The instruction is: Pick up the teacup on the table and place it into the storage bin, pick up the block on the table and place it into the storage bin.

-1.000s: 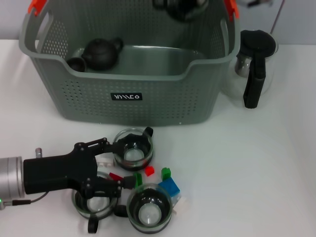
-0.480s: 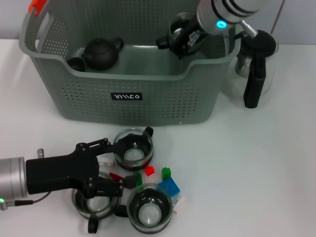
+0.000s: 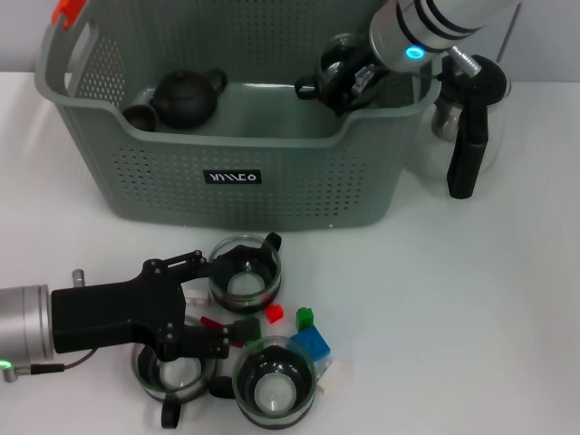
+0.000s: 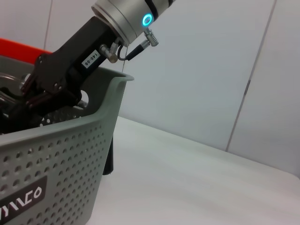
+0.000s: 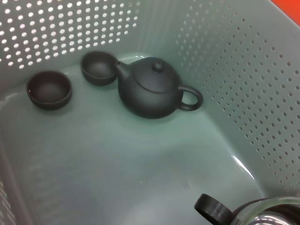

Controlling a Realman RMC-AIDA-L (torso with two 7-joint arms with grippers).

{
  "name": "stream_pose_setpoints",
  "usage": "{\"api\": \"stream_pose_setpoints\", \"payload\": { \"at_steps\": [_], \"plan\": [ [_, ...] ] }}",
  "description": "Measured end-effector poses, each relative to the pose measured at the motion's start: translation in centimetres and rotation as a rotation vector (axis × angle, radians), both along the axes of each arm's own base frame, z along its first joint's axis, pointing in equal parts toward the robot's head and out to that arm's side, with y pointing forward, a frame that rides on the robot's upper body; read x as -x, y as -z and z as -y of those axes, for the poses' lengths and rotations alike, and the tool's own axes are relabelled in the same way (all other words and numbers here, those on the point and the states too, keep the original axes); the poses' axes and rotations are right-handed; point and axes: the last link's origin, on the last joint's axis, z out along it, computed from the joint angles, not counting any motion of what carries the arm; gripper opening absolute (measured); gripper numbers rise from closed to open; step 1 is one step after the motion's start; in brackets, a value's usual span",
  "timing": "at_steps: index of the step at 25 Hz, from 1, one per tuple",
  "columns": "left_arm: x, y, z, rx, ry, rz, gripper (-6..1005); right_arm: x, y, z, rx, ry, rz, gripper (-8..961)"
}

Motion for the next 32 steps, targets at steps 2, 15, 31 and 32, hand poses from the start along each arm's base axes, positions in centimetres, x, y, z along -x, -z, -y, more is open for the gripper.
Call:
{"api": "stream_pose_setpoints", "payload": {
  "at_steps": [2, 15, 31, 32],
  "plan": [
    [0.0, 0.0, 0.0, 0.000, 0.000, 0.000, 921, -0.1, 0.0, 0.1, 0.005, 0.002, 0.003, 59],
    [0.1, 0.1, 0.1, 0.000, -0.004, 0.002, 920, 0.2, 0.0, 0.2, 0.012, 0.003, 0.006, 139],
    [0.7, -1.2, -0.4, -0.069, -0.056, 0.029, 921, 6.1, -11.6, 8.2, 0.182, -0.181, -0.171, 632],
    [0.8, -1.4, -0.4, -0.080, -0.068, 0.035, 920, 5.7, -12.1, 9.5, 0.228, -0.205, -0.163, 633]
  ]
}}
